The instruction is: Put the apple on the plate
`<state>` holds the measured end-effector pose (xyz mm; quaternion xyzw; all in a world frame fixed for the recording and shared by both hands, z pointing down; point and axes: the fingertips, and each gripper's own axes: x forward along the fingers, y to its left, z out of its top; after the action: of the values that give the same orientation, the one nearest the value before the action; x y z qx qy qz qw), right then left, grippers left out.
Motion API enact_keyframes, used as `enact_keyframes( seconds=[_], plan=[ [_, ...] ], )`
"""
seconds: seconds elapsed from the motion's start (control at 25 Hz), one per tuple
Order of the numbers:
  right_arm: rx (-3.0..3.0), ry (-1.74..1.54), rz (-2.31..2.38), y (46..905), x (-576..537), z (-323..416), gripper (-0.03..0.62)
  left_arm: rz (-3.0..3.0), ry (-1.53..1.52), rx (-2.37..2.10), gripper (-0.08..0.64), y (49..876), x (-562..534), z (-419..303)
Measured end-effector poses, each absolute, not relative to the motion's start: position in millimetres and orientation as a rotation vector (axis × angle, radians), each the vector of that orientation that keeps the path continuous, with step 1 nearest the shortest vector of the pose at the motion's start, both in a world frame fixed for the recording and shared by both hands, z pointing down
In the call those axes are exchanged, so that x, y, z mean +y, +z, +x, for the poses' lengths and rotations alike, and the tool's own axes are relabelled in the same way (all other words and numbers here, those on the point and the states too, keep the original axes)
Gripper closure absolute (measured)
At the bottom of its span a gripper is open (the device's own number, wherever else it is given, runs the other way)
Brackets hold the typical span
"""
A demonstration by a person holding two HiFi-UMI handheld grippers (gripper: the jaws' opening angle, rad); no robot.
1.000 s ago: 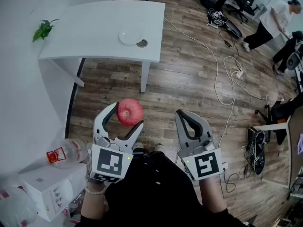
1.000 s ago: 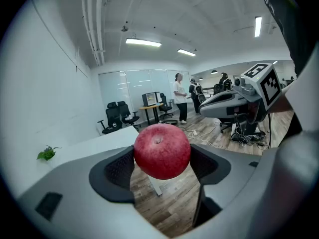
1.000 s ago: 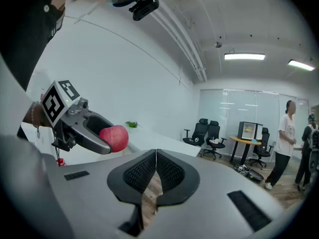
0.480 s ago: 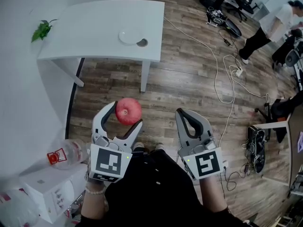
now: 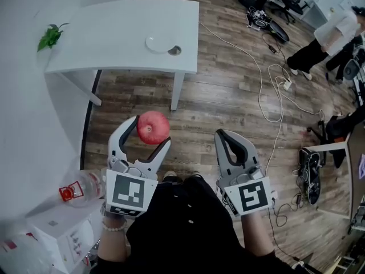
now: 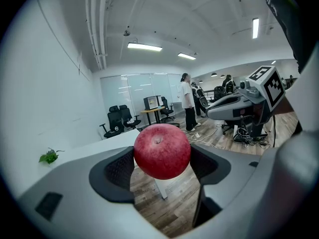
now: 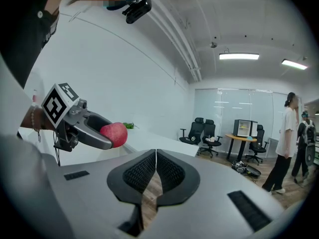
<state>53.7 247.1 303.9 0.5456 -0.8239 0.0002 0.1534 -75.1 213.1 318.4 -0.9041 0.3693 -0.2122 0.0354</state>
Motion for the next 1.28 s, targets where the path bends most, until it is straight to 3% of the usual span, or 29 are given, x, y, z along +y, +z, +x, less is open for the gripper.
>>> enact_keyframes(
  seconds=[1.28],
  plan=[
    [-2.393,-0.09,1.53,293,246,5,0.549,-2.697,-0.584,1.202,0.198,309,221,-133]
  ],
)
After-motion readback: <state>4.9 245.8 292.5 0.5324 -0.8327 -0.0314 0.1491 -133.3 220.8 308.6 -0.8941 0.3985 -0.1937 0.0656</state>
